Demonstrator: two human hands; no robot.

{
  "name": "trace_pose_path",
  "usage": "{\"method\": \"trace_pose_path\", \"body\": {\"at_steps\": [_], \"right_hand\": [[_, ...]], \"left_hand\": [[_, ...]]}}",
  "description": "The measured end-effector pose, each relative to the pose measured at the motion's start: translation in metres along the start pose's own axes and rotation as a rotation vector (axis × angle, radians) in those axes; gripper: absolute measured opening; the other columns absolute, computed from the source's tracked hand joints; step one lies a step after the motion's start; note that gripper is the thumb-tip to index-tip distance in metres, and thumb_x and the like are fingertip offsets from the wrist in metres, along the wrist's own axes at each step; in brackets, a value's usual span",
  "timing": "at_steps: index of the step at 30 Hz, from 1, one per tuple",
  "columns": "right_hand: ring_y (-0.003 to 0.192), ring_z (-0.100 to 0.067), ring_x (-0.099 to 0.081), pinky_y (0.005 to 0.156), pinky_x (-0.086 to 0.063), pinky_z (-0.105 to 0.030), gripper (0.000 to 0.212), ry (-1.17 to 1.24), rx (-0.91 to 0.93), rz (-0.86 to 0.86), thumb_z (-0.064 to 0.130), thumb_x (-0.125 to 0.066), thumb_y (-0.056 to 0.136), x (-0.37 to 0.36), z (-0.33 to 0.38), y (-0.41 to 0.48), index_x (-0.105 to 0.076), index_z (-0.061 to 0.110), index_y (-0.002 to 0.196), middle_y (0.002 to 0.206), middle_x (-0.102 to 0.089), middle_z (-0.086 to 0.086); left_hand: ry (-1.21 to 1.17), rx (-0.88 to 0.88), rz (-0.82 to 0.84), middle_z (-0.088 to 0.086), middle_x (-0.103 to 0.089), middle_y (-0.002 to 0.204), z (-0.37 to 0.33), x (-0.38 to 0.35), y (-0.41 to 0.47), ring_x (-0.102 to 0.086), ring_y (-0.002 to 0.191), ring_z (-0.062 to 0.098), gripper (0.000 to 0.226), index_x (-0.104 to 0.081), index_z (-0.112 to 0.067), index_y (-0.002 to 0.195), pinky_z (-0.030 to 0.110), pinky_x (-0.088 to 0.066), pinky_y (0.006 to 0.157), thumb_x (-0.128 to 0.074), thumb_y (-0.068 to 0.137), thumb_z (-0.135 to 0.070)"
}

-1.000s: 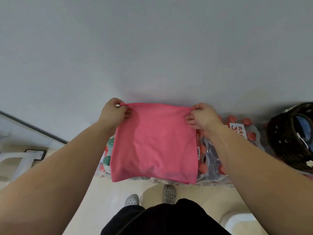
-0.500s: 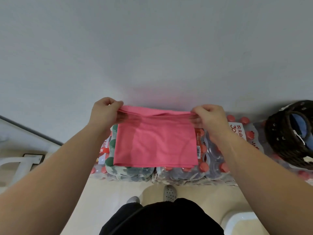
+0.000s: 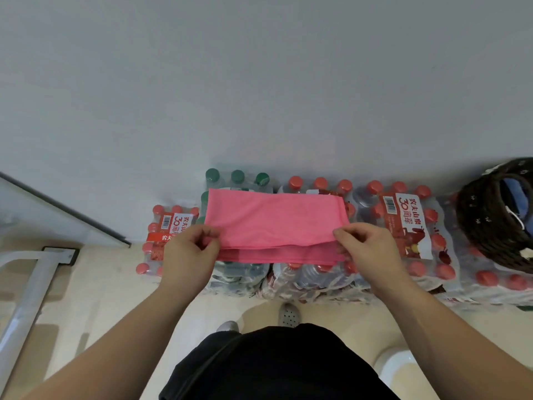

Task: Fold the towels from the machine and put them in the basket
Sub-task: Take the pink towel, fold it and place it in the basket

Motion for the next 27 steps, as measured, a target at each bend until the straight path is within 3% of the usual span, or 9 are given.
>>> {"method": "trace_pose_path", "body": {"at_steps": [3,9,15,19,21,23,25,27], "right_hand": [[0.067,-0.019,-0.067,0.069,-0.056,-0.041,0.007,-0.060,0.030,-0.013,0.027,-0.074,0.087,-0.003,-0.005,-0.004,-0.077,0.026,0.081,0.070,-0.072,0.007],[0.069,0.003,-0.061,0.058,-0.040,-0.010,0.014,-0.301,0.108,0.003,0.025,-0.075,0.086,-0.012,-0.013,-0.015,-0.075,0.025,0.072,0.063,-0.068,0.015],[0.067,0.001,-0.058,0.053,-0.035,-0.015,0.024,-0.444,0.156,0.014,0.025,-0.074,0.086,-0.018,-0.026,-0.017,-0.067,0.029,0.064,0.056,-0.059,0.015],[0.061,-0.002,-0.057,0.054,-0.040,-0.024,0.020,-0.560,0.107,0.016,0.034,-0.071,0.087,-0.014,-0.024,-0.013,-0.065,0.027,0.069,0.063,-0.062,0.014],[0.063,-0.003,-0.056,0.054,-0.038,-0.023,0.017,-0.627,0.181,-0.017,0.036,-0.067,0.090,-0.015,-0.009,-0.012,-0.066,0.025,0.077,0.070,-0.062,0.015],[0.074,-0.007,-0.057,0.064,-0.044,-0.025,0.020,-0.671,0.339,-0.039,0.040,-0.061,0.094,-0.026,0.014,-0.014,-0.069,0.022,0.093,0.086,-0.062,0.010],[0.108,-0.018,-0.058,0.096,-0.048,-0.036,0.044,-0.806,0.439,0.009,0.051,-0.046,0.098,-0.051,0.035,-0.014,-0.063,0.020,0.124,0.119,-0.062,0.000],[0.148,-0.029,-0.025,0.121,-0.019,-0.049,0.070,-0.970,0.445,0.135,0.060,-0.026,0.099,-0.084,0.048,-0.012,-0.031,0.016,0.153,0.159,-0.032,-0.006]], "left_hand": [[0.085,-0.066,0.008,0.001,-0.064,0.066,0.005,0.002,-0.001,-0.060,0.062,0.018,0.020,-0.073,-0.022,0.086,0.016,-0.047,0.061,-0.068,0.085,-0.003],[0.182,-0.065,0.056,-0.005,-0.063,0.064,0.015,0.002,-0.002,-0.060,0.061,0.012,0.019,-0.074,-0.020,0.086,0.019,-0.045,0.060,-0.068,0.083,-0.003],[0.272,-0.106,0.093,-0.007,-0.058,0.055,0.017,0.003,-0.005,-0.055,0.053,0.009,0.023,-0.070,-0.028,0.078,0.025,-0.047,0.055,-0.069,0.081,-0.006],[0.357,-0.061,0.275,-0.028,-0.060,0.058,0.008,0.010,0.007,-0.053,0.054,0.002,0.017,-0.074,-0.032,0.075,0.019,-0.036,0.052,-0.070,0.086,-0.020],[0.358,0.012,0.340,-0.023,-0.058,0.051,0.004,0.018,0.018,-0.051,0.052,0.004,0.020,-0.074,-0.029,0.070,0.019,-0.033,0.052,-0.070,0.089,-0.027],[0.356,0.008,0.291,-0.012,-0.058,0.058,-0.006,0.023,0.031,-0.053,0.056,0.008,0.021,-0.071,-0.027,0.069,0.025,-0.035,0.055,-0.069,0.089,-0.034],[0.394,-0.083,0.156,0.000,-0.060,0.085,-0.015,0.019,0.042,-0.061,0.077,0.021,0.018,-0.071,-0.024,0.085,0.031,-0.043,0.068,-0.063,0.089,-0.039],[0.499,-0.220,0.100,0.014,-0.061,0.115,-0.023,0.003,0.045,-0.060,0.105,0.034,0.038,-0.067,-0.019,0.114,0.042,-0.046,0.092,-0.049,0.090,-0.043]]}}
Point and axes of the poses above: each hand's wrist, its own y-axis towards the middle knuckle, its own x-axis out of the back of the hand, z = x × y, the point moved 4 cm from there along y, towards the middle knuckle
